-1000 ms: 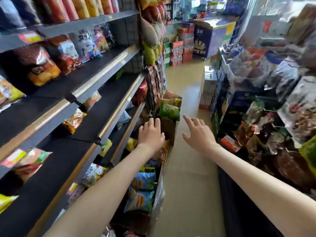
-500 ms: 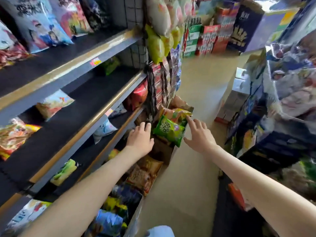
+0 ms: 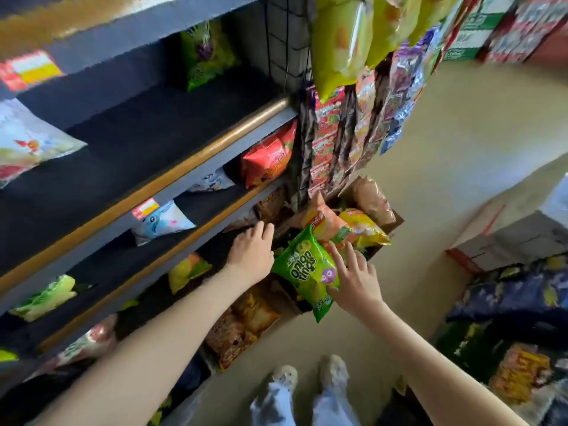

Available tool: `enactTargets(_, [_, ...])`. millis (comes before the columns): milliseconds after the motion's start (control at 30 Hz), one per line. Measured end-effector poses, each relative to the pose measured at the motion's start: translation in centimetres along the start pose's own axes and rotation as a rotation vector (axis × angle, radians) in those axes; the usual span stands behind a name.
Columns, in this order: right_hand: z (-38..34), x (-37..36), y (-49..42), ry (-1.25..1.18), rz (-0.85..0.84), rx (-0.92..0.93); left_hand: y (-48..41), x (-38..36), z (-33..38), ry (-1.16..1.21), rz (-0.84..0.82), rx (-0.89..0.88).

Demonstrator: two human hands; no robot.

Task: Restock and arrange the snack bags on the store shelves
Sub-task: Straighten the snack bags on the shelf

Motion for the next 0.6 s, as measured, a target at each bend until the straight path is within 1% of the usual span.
enactTargets(67, [-0.7, -2.3, -3.2, -0.009, 0.004, 0.061, -2.0, -1.8, -1.1, 0.02, 0.011, 0.078])
enactTargets(200, [-3.2, -9.0, -8.0, 0.103, -0.13, 0.251, -4.2, -6.7, -3.3, 0.138, 0.048, 0.248])
enactTargets(333, [-5.3, -13.7, -10.7, 0.167, -0.172, 0.373, -4.5, -11.9, -4.8, 0.25, 0.041, 0.413])
enactTargets(467, [-6.3, -16.3, -12.7, 0.147, -0.166, 0.417, -4.1, -14.8, -5.8, 0.283, 0.051, 0.519])
enactTargets(600, [-6.9, -16.6, -13.4, 0.069, -0.131, 0.435, -3.7, -16.1, -6.2, 0.326, 0.054, 0.584])
Point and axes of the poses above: each hand's wrist, its own y-axis away from the middle knuckle, its own x-axis out of the back of the hand, z = x × y, the point moved 8 cm from there along -y, towards the middle knuckle, and after that the axes turned 14 degrees about y, right-handed, at the moved point
